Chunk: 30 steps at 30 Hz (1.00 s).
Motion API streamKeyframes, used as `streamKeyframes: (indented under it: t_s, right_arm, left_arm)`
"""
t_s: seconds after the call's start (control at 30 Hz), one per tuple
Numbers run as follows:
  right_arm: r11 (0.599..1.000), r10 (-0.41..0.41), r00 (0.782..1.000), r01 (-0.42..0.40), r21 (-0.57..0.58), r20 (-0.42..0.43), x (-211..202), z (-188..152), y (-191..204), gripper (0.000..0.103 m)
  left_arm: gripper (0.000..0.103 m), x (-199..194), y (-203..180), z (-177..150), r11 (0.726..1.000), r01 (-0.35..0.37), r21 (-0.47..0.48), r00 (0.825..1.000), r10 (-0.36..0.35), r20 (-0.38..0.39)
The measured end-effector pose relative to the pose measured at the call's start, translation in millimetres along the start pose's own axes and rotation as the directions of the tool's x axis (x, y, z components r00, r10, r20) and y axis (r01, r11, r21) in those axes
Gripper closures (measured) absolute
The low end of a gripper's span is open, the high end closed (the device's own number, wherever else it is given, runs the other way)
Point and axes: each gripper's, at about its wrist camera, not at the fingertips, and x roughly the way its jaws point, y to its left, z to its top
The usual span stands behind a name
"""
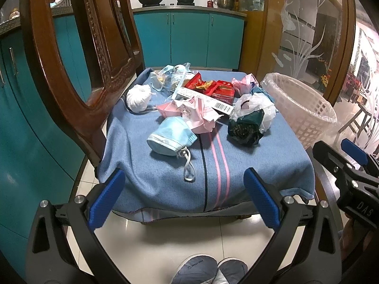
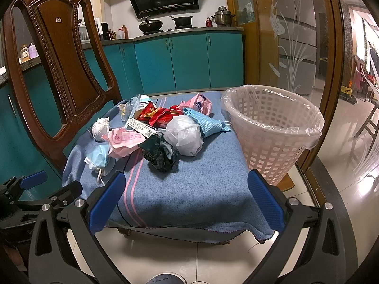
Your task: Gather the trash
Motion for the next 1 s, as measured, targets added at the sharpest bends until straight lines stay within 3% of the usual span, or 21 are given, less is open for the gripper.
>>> streamKeyframes:
  t_s: [0.63, 0.8, 0.9, 1.0]
  right_arm:
    - [1.000, 0.000, 1.000, 0.000, 0.000, -0.001, 0.3, 0.3, 0.8, 0.003]
    - [1.000, -0.002, 1.000, 0.002, 0.009, -0.001, 0.7, -2.8, -4.9, 0.002]
    - [1.000, -0.002, 1.000, 0.002, 0.009, -0.004, 0.4, -4.0, -7.5, 0.003]
    - [1.000, -0.002, 1.000, 0.002, 0.013, -0.001, 0.7, -3.3, -6.7, 0.002]
  left_arm:
    - [0.003, -1.8, -0.3, -1.1, 1.000, 0.003, 0.012, 1.000, -0.003, 0.009]
    - [0.003, -1.5, 1.9, -1.0, 0.997, 0.082, 0.004, 0.996, -0.082, 0.025]
    - [0.003, 4.2, 7.4, -1.7, 0.992, 0.123, -0.039, 0.992, -0.124, -0.020]
    - [0.003, 3.7, 7.3, -1.3, 0.995, 0.100, -0.031, 0.995, -0.101, -0.027]
